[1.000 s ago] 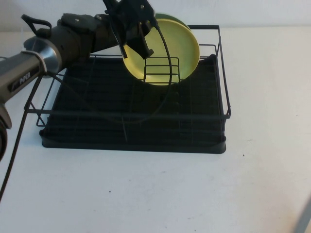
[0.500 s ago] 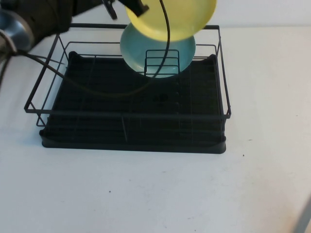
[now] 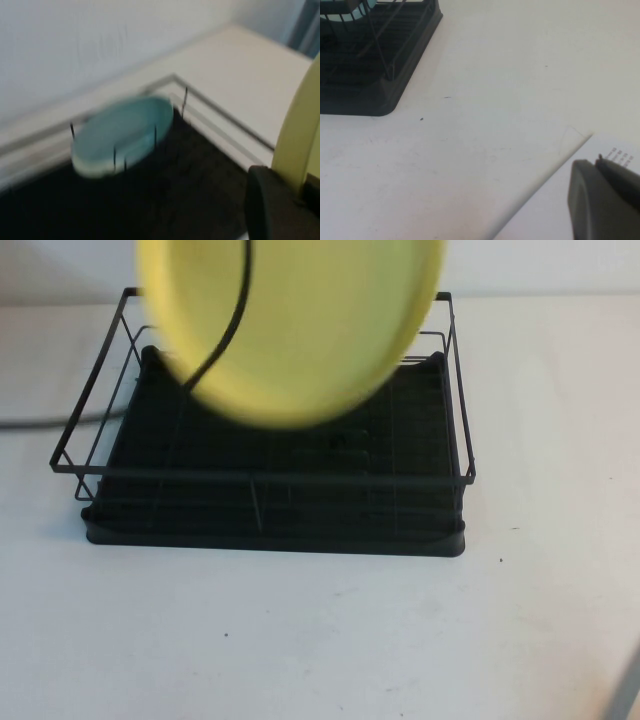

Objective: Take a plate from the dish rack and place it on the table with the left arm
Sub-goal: Place the plate from the table

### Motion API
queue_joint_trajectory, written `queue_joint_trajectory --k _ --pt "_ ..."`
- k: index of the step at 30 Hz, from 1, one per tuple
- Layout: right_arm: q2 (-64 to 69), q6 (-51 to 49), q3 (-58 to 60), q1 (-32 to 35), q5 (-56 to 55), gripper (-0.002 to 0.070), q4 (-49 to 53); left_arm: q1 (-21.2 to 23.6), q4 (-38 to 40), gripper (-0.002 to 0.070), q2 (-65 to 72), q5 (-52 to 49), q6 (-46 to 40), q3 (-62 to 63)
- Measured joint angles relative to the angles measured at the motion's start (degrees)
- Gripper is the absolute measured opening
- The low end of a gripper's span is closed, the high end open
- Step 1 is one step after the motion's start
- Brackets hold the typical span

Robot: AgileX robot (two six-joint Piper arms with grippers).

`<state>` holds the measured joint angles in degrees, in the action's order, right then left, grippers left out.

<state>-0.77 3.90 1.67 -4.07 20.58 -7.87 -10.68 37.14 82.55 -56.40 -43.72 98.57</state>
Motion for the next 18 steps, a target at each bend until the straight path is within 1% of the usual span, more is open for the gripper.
queue_joint_trajectory --k 2,4,6,8,10,14,18 --pt "0.00 0.00 0.00 0.00 0.00 -0.0020 0.00 2.69 -3.35 0.0003 -2.04 -8.28 3.46 -5.22" --pt "0.00 0.00 0.00 0.00 0.00 -0.0020 0.00 4.88 -5.19 0.0003 -4.52 -12.33 5.15 -12.72" --pt "0.00 0.00 0.00 0.00 0.00 -0.0020 0.00 5.95 -5.67 0.0003 -7.47 -12.97 5.53 -21.02" --pt "0.00 0.00 0.00 0.00 0.00 -0.0020 0.00 6.05 -4.89 0.0003 -10.99 -11.99 5.66 -28.77" --pt "0.00 0.00 0.00 0.00 0.00 -0.0020 0.00 6.08 -1.81 0.0003 -13.65 -10.32 4.83 -37.41" --pt "0.00 0.00 0.00 0.00 0.00 -0.0020 0.00 6.08 7.46 0.0002 -14.78 -5.08 -0.07 -52.35" --pt "0.00 0.00 0.00 0.00 0.00 -0.0020 0.00 6.08 13.63 0.0002 -13.65 2.11 -5.61 -62.17"
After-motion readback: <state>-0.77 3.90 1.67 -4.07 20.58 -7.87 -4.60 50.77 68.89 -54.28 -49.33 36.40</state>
